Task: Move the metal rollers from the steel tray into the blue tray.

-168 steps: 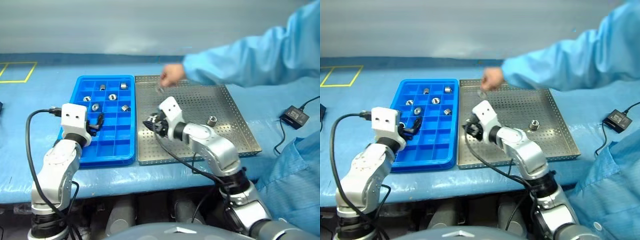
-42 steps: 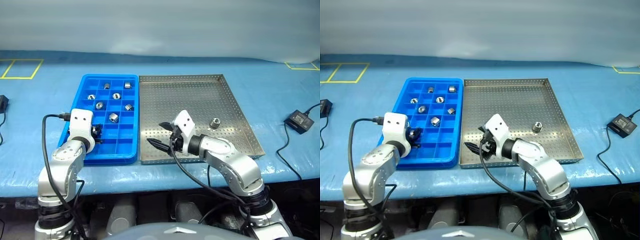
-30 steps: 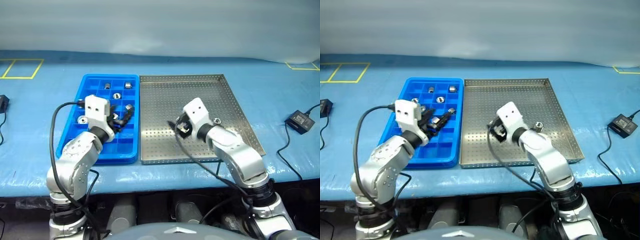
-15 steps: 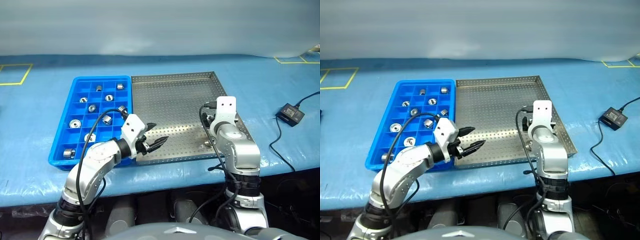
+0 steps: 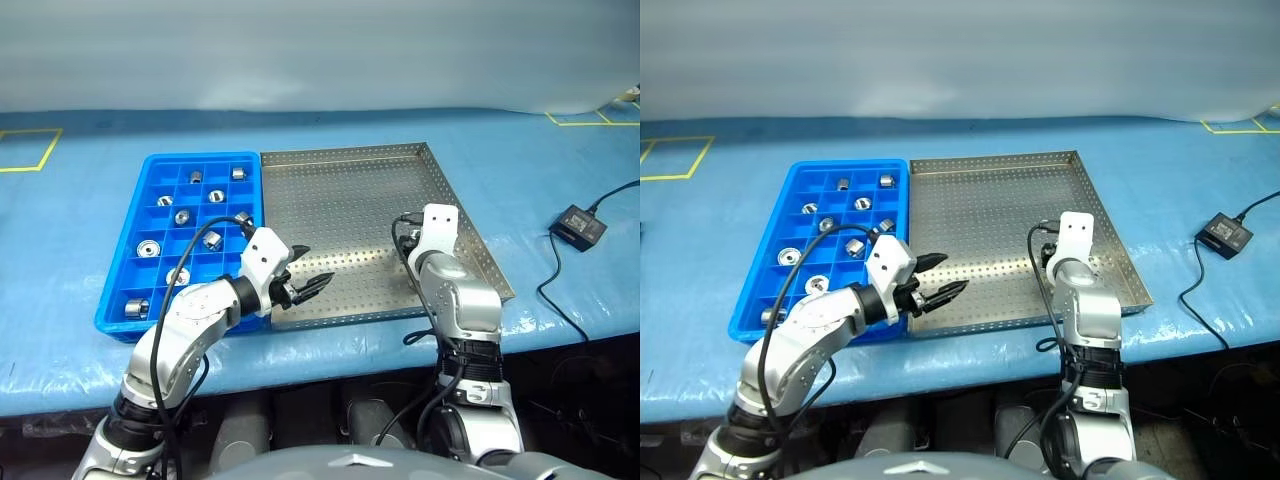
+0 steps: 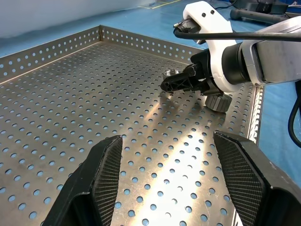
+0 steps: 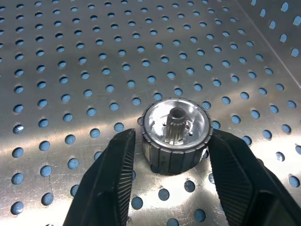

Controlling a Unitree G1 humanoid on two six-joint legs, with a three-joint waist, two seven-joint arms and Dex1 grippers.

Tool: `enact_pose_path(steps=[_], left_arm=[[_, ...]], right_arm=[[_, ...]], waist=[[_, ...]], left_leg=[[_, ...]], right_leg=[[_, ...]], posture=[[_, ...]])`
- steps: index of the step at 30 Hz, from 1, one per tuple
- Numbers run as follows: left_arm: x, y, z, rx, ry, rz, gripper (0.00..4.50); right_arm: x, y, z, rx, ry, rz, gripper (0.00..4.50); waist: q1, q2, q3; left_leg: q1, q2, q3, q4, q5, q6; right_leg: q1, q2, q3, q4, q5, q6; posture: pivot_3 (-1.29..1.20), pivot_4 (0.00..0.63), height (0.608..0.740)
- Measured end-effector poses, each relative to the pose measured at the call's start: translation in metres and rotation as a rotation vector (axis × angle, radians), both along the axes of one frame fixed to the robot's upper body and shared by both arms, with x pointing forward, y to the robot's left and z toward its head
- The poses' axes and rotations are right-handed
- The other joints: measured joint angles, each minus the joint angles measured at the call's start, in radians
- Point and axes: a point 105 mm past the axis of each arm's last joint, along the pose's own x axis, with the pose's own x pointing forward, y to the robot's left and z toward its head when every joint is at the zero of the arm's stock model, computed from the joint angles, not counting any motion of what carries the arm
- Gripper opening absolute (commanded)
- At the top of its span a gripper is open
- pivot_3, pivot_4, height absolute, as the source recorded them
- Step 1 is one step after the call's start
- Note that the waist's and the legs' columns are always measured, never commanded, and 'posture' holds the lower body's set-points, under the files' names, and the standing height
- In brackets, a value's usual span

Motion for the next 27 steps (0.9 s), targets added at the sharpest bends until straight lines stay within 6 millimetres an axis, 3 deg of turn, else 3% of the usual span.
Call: enact_pose_path(steps=[4,9,11,13,16,18,22,27], left_arm=[[0.000,0.001,-0.002,0.005,0.006,0.007,3.36],[0.001,0.009,-0.005,0.014,0.017,0.057,3.36],[0.006,0.020,-0.006,0.022,0.018,0.129,3.36],[0.015,0.038,-0.005,0.045,0.008,0.234,3.36],[0.020,0.064,-0.008,0.097,0.006,0.360,3.36],[0.019,0.077,-0.011,0.113,0.021,0.410,3.36],[0.015,0.103,-0.011,0.160,0.024,0.495,3.36],[0.012,0.123,-0.006,0.176,0.009,0.572,3.36]], right_arm=[[0.001,0.000,0.000,0.000,-0.004,0.002,1.70],[0.004,0.014,0.010,0.034,-0.062,0.080,1.70],[0.004,0.037,0.026,0.071,-0.128,0.217,1.70],[-0.004,0.075,0.048,0.098,-0.197,0.438,1.70],[-0.032,0.130,0.067,0.145,-0.236,0.759,1.70],[-0.050,0.157,0.068,0.172,-0.222,0.914,1.70],[-0.065,0.180,0.061,0.159,-0.181,1.058,1.70],[-0.062,0.201,0.061,0.145,-0.188,1.140,1.70]], waist=[[0.000,0.000,0.000],[-0.003,0.001,0.001],[-0.009,0.002,0.001],[-0.012,0.002,0.001],[-0.007,0.002,0.001],[-0.003,0.002,0.001],[0.014,0.001,0.001],[0.020,0.001,0.001]], left_leg=[[0.000,0.000,0.000,0.000,0.000,0.000],[0.000,0.000,0.000,0.000,0.000,0.000],[0.000,0.001,0.000,-0.001,0.000,0.000],[0.001,0.002,0.000,-0.002,0.000,0.000],[0.001,0.002,-0.002,-0.003,0.000,0.000],[0.001,0.002,-0.002,-0.003,0.000,0.000],[0.000,0.000,0.000,-0.002,0.000,0.000],[0.001,0.001,0.000,-0.001,0.000,-0.001]], right_leg=[[0.000,0.000,0.000,0.000,0.000,0.000],[0.000,0.000,0.000,0.000,0.000,0.000],[-0.001,0.001,0.001,0.000,0.000,0.000],[-0.001,0.002,0.000,0.000,0.000,0.000],[-0.001,0.002,-0.001,0.001,-0.002,-0.002],[-0.001,0.001,-0.002,0.000,-0.002,-0.002],[-0.001,-0.002,-0.002,-0.001,-0.001,-0.001],[-0.001,-0.002,-0.003,0.000,-0.001,-0.002]], posture=[[-0.02,0.150,0.740],[-0.01,0.150,0.740],[0.00,0.150,0.740],[0.00,0.150,0.740],[0.02,0.150,0.740],[0.02,0.150,0.740],[0.02,0.150,0.740],[0.02,0.150,0.740]])
